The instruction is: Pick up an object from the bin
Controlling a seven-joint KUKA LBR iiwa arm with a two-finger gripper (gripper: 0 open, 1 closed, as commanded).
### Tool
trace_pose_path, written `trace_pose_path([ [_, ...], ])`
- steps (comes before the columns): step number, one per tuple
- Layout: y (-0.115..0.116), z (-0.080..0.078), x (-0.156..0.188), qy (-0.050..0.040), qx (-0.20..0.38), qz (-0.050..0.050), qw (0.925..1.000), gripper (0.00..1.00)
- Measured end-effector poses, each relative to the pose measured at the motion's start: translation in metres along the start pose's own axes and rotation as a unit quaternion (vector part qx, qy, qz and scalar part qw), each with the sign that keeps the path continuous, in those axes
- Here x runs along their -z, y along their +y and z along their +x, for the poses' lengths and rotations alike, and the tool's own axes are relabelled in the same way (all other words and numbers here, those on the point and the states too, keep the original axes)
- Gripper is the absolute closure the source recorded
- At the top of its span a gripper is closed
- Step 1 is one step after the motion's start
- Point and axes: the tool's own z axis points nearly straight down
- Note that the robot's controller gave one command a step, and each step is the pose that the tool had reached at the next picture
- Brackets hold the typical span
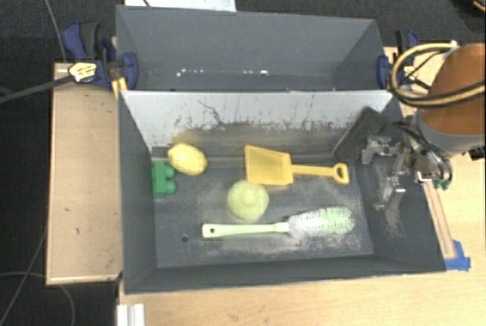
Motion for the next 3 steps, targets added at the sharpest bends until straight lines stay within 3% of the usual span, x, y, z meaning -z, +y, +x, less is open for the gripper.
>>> trace_pose_path([
  [1, 0.001, -0.002, 0.005, -0.0040, 0.003, 0.001, 1.0000, 0.00],
  [2, 0.073, 0.058, -0.086, -0.0019, 0.118, 0.000, 0.9930, 0.00],
  [3, 0.060, -0.045, -0.023, -0.0119, 0.003, 0.002, 0.9999, 0.00],
])
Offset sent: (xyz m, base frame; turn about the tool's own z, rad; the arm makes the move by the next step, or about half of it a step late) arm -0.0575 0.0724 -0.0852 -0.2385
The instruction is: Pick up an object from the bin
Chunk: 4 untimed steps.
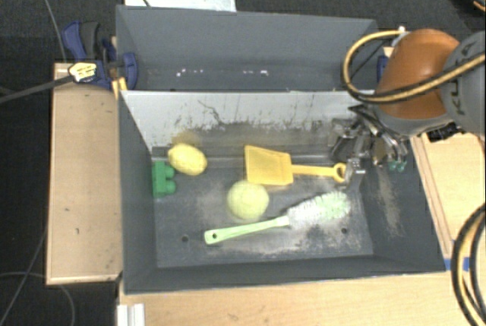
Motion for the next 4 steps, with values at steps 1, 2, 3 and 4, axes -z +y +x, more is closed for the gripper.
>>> trace_pose_path([
  [1, 0.014, 0.098, -0.058, 0.0195, 0.104, -0.007, 0.9944, 0.00],
  [2, 0.023, 0.013, -0.061, -0.0008, 0.066, -0.001, 0.9978, 0.00],
  [3, 0.015, 0.081, -0.058, 0.0154, 0.093, -0.005, 0.9955, 1.00],
  [4, 0.015, 0.081, -0.058, 0.0154, 0.094, -0.005, 0.9955, 1.00],
])
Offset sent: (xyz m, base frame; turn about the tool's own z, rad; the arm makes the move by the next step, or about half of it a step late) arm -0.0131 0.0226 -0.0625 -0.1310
